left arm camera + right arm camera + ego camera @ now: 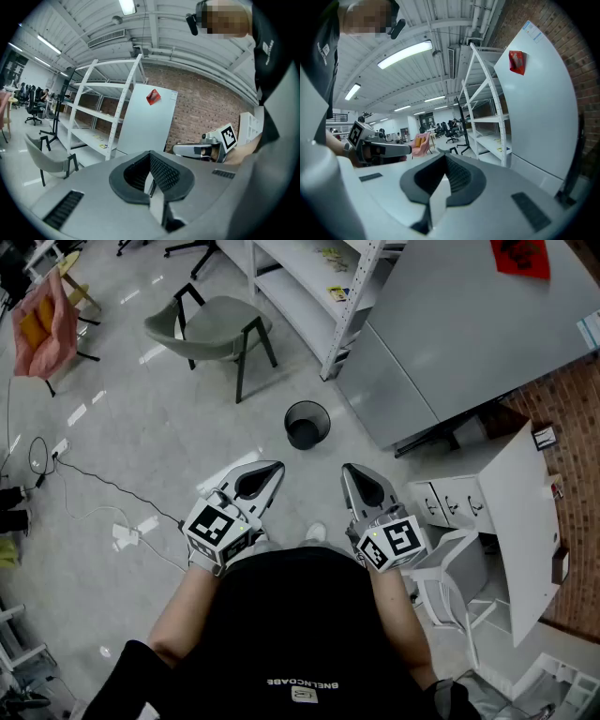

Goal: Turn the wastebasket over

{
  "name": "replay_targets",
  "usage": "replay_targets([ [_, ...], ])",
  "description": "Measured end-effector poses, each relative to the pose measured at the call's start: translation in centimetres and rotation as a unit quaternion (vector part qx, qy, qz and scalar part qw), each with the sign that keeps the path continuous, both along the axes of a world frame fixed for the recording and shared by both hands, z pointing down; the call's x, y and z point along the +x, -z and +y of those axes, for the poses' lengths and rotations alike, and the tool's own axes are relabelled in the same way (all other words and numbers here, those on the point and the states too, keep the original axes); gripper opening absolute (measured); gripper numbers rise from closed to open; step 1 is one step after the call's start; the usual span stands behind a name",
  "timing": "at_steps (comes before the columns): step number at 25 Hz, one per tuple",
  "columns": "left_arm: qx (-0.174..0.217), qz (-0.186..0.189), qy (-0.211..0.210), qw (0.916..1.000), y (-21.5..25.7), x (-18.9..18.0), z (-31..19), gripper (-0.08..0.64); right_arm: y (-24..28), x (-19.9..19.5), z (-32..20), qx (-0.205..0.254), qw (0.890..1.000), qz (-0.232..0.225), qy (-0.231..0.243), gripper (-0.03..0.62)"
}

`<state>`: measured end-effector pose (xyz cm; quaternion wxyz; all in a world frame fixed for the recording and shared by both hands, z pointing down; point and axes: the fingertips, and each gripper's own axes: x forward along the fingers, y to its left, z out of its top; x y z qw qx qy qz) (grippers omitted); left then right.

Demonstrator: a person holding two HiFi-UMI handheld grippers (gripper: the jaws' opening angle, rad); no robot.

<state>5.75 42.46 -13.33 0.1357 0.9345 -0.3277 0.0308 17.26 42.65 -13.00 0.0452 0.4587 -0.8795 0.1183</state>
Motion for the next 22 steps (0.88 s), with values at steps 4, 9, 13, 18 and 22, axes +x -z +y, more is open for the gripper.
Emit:
replay_targets([
  [4,-0.013,0.003,-0.004,0.9999,-0.3,-1.1,-0.7,0.012,-0.2,-0.8,-0.6,-0.004,1.000,0.004,-0.008,0.009],
  [9,-0.026,0.012,-0.009,0.9995,-0.6,-3.3,-1.5,0.012,-0.4,-2.3,-1.3,-0.009,1.000,0.008,-0.025,0.009],
  [13,-0.030,0.011,-0.018,0.9993,-1.1,-5.4,-2.2,0.014,-0.3,-3.3,-2.1,-0.012,0.999,-0.018,-0.049,0.009],
  [18,-0.052,0.011,-0.009,0.9985,-2.1,-8.1,-4.0,0.014,-1.0,-3.9,-3.5,-0.025,0.998,-0.006,-0.065,0.009],
  [22,-0.074,0.008,0.005,0.9972,-3.7,-8.5,-6.4,0.014,-2.7,-2.8,-6.4,-0.045,0.996,-0.008,-0.074,0.011],
])
